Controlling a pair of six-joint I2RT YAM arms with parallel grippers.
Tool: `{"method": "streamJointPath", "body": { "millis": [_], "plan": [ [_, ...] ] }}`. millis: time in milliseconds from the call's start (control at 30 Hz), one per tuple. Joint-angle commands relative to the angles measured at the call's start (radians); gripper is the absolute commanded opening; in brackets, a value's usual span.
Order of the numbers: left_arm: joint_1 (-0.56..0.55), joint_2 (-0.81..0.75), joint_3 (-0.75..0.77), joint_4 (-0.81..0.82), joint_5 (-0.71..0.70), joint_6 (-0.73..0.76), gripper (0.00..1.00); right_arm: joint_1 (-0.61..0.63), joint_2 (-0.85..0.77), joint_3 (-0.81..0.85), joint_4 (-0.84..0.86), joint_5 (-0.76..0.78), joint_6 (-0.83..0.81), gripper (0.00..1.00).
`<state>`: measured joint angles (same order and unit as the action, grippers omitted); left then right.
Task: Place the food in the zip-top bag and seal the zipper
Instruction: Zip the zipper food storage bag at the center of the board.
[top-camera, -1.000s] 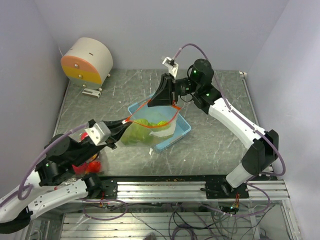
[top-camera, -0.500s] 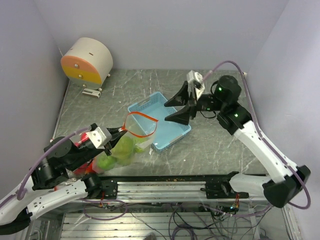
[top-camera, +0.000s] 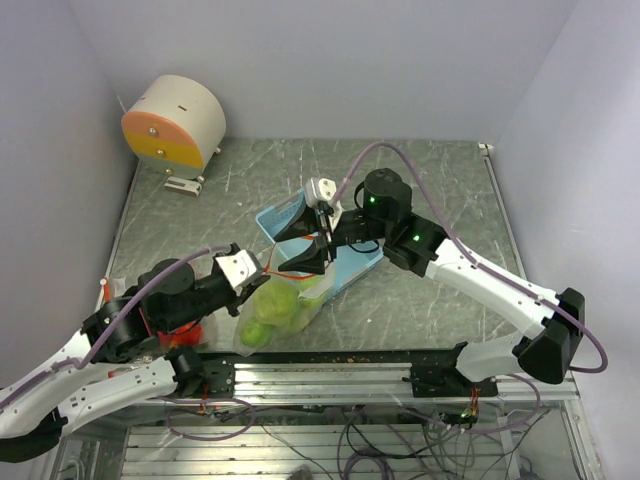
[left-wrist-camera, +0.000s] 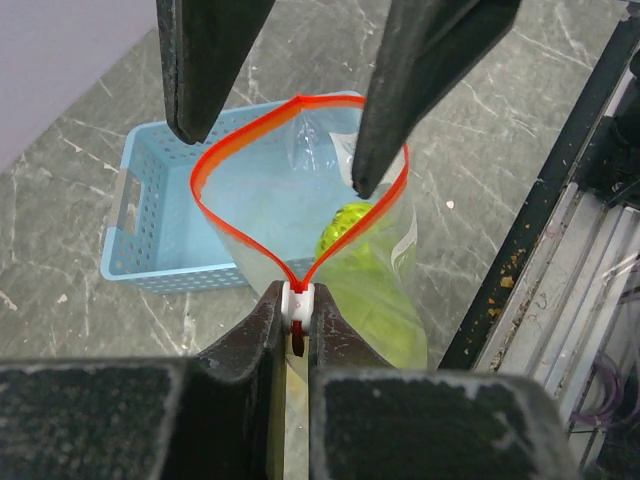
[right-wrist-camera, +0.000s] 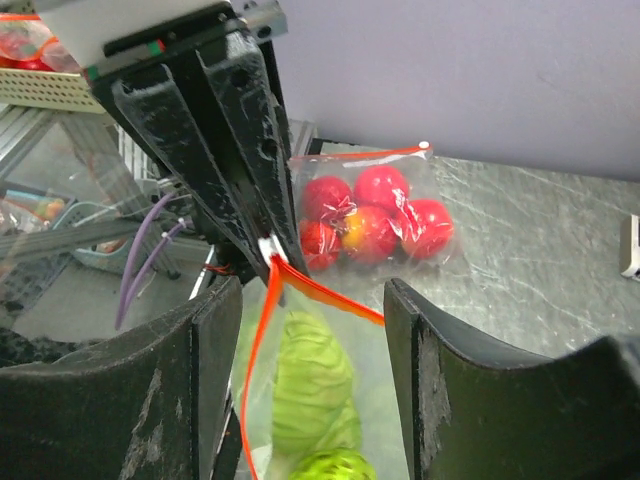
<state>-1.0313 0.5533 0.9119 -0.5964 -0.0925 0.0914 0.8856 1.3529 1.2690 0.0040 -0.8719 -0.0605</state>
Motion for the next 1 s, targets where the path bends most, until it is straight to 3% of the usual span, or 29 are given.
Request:
{"method": "streamJointPath", "body": {
  "millis": [0, 233, 467, 967],
  "plan": [
    [-0.004, -0.047, 0.029, 0.041, 0.035, -0.007, 0.07, 0.000, 0.002, 0.028, 0.050, 0.002, -0.037, 0.58],
    [-0.004, -0.061, 0.009, 0.036, 0.014, -0.003, 0.07, 0.016, 0.064, 0.041, 0.030, -0.086, -0.057, 0.47],
    [-0.004, -0.048, 0.000, 0.050, 0.028, 0.004, 0.07, 0.048, 0.108, 0.050, 0.070, -0.144, -0.050, 0.42],
    [-0.004, -0.053, 0.002, 0.053, 0.013, 0.014, 0.07, 0.079, 0.170, 0.076, -0.031, -0.132, -0.084, 0.41]
  ]
}}
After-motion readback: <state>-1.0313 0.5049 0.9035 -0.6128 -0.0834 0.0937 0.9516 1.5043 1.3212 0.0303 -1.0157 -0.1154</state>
